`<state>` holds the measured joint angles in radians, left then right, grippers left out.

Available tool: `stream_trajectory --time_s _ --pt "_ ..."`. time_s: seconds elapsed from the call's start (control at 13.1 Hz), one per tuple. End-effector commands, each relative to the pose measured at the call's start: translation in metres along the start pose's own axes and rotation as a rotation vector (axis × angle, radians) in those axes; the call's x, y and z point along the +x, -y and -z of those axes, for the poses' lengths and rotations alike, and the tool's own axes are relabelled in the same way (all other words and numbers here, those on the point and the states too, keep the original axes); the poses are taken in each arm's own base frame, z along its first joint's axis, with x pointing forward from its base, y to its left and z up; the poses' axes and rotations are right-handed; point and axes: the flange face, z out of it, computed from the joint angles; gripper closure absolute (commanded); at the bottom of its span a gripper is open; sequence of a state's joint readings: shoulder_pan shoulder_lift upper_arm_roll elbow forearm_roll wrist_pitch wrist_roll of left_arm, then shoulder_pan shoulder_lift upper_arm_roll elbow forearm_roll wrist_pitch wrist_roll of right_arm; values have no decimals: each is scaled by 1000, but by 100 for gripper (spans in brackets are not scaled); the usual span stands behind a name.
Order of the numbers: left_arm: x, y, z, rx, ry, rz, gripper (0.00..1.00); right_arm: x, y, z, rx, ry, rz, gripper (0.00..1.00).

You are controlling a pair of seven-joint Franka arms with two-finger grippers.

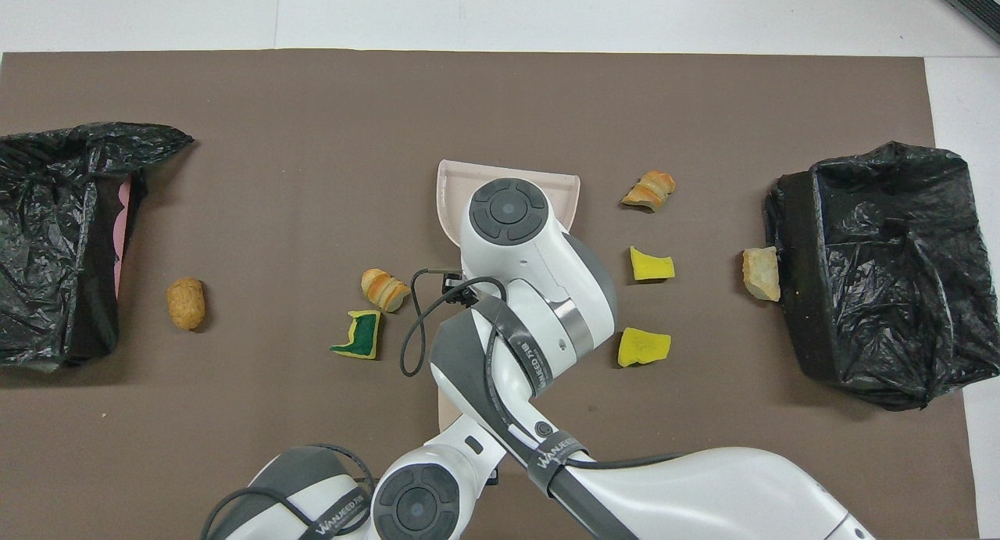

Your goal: Sweep and dump trash in bin

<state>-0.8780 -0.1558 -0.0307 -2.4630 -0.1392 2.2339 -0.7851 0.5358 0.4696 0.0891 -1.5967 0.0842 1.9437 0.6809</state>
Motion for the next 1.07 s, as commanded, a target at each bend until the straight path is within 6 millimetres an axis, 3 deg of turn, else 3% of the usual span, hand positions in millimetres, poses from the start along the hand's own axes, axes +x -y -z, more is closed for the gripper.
stream_trajectory --time_s 0.0,0.15,0.31,0.46,0.61,0.77,0.99 --pt "25 39 19 -9 28 -5 100 -8 -5 3 21 1 -28 52" --pt "43 63 25 -10 42 -18 100 -9 -5 2 21 1 -26 70" --pt "64 86 41 -15 60 -28 100 -6 -5 3 24 -6 -11 100" --pt "75 106 61 -21 73 -42 100 -3 -4 11 22 -32 36 100" --pt "75 125 82 -36 61 -45 100 6 -12 37 36 -72 125 100" --pt "78 140 90 -38 55 -19 100 18 -39 66 40 -107 298 100" --pt "95 174 94 0 31 57 100 30 -84 84 5 -65 656 100"
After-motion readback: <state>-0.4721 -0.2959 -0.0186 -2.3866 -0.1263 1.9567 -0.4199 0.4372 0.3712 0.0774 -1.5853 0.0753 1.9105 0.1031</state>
